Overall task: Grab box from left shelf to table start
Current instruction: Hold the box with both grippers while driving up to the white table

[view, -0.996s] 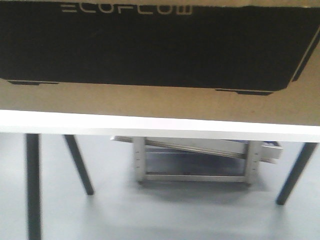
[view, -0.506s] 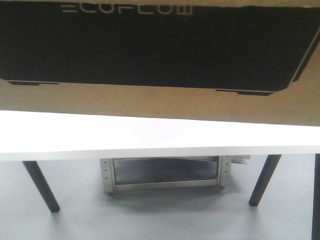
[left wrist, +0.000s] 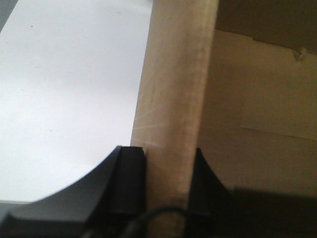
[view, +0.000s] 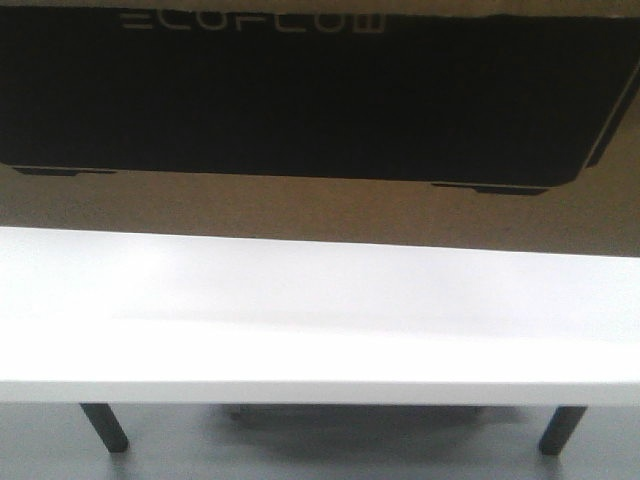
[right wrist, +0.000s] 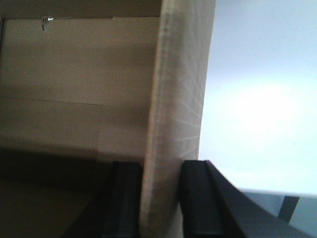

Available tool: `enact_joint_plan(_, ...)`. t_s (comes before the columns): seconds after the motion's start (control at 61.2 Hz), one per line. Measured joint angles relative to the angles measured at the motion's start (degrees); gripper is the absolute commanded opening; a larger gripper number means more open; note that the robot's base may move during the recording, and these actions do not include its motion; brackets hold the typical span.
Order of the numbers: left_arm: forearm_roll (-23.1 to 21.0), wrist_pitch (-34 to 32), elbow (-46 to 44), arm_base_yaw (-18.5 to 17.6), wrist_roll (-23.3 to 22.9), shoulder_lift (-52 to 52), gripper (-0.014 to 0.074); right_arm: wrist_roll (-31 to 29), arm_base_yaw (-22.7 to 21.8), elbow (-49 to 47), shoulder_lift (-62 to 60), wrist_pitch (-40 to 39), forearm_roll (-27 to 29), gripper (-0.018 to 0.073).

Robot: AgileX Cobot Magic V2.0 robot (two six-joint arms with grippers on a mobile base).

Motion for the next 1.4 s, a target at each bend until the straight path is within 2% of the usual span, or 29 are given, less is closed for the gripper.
enact_joint_plan(0.457, -0.6, 0.9, 0.0, 0.0, 0.0, 0.0, -0.0085, 0.1, 0.0, 0.0, 0.0, 0.0, 0.0, 0.0018)
enact_joint_plan(0.768, -2.0, 5.6, 0.0, 0.0, 0.0, 0.0, -0.0085, 0.1, 0.0, 0.0, 0.0, 1.1, -0.3, 0.0018)
enact_joint_plan(1.405, -2.1, 6.0, 0.0, 0.0, 0.0, 0.0, -0.0085, 0.2, 0.0, 0.0, 0.0, 1.3, -0.5, 0.0018)
